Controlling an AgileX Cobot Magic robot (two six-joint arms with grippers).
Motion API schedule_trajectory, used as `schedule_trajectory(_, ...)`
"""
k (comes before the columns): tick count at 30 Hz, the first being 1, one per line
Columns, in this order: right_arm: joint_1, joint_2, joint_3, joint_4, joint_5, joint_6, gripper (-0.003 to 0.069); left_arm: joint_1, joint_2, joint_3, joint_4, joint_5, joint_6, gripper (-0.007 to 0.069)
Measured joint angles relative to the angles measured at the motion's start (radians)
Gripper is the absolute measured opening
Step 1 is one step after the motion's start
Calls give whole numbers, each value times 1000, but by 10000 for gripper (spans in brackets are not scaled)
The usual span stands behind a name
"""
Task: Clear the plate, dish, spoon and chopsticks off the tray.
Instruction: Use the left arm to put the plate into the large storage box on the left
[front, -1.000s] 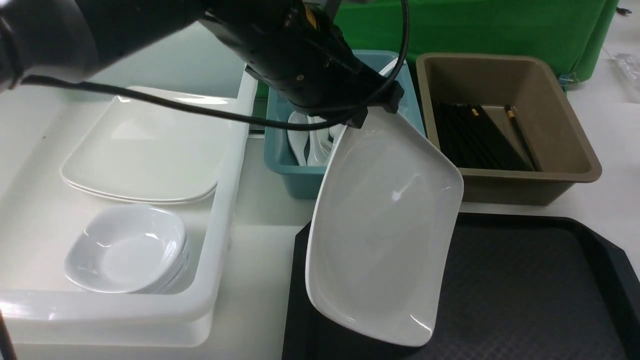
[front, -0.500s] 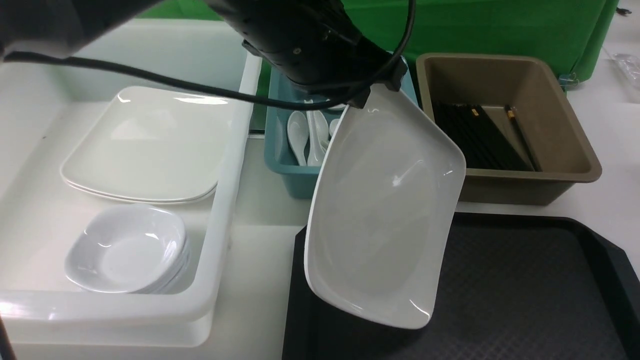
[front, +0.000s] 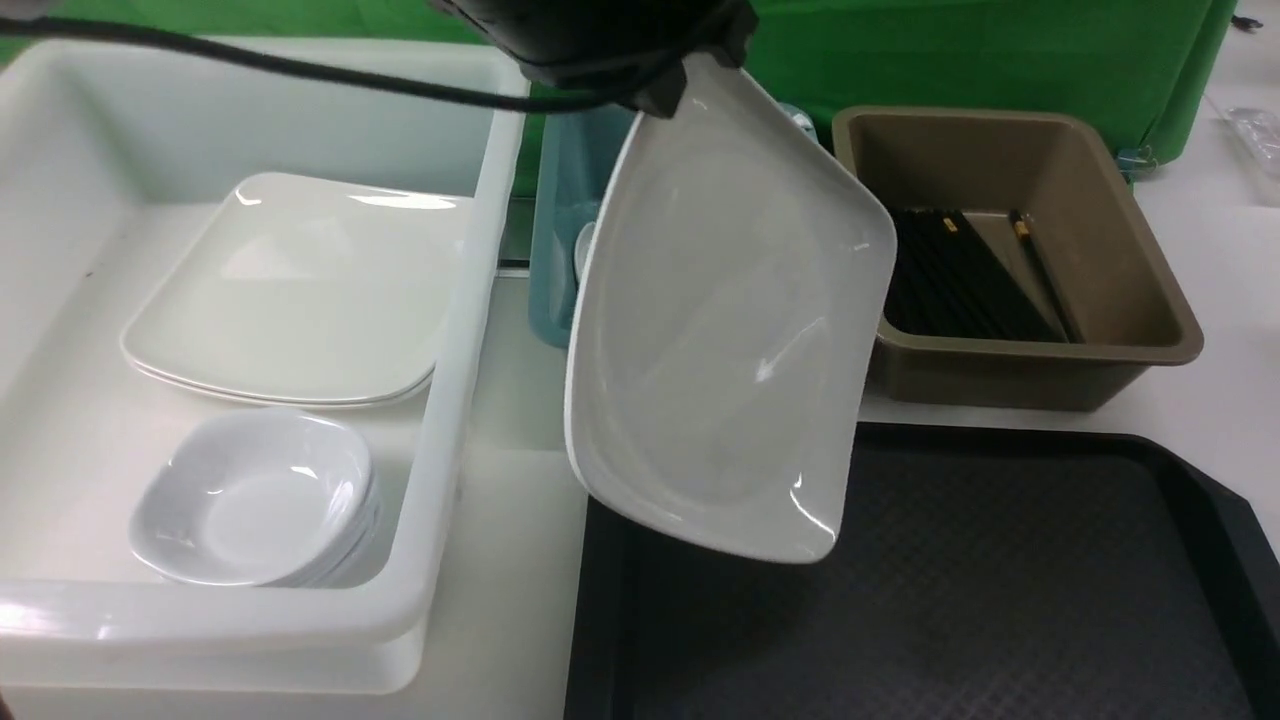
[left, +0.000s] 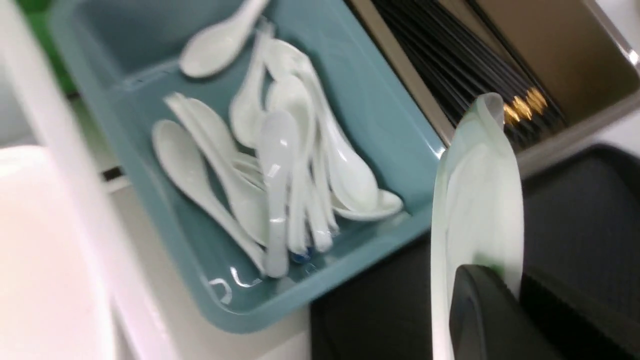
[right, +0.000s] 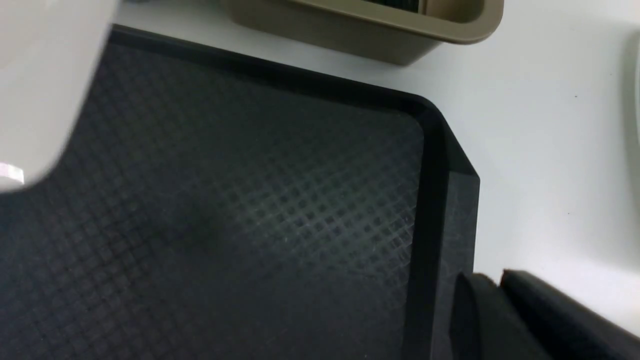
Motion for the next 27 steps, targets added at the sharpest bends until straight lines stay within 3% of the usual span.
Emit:
schedule_trajectory(6,0,0,0,1,0,0,89,131,-2,-54,-73,9,10,28)
schedule_trajectory(16,0,0,0,3,1,0,90,483,-63,-157,-250,37,51,28)
schedule_trajectory(27,0,0,0,3,1,0,90,836,-82,-157,-306,103,74,29)
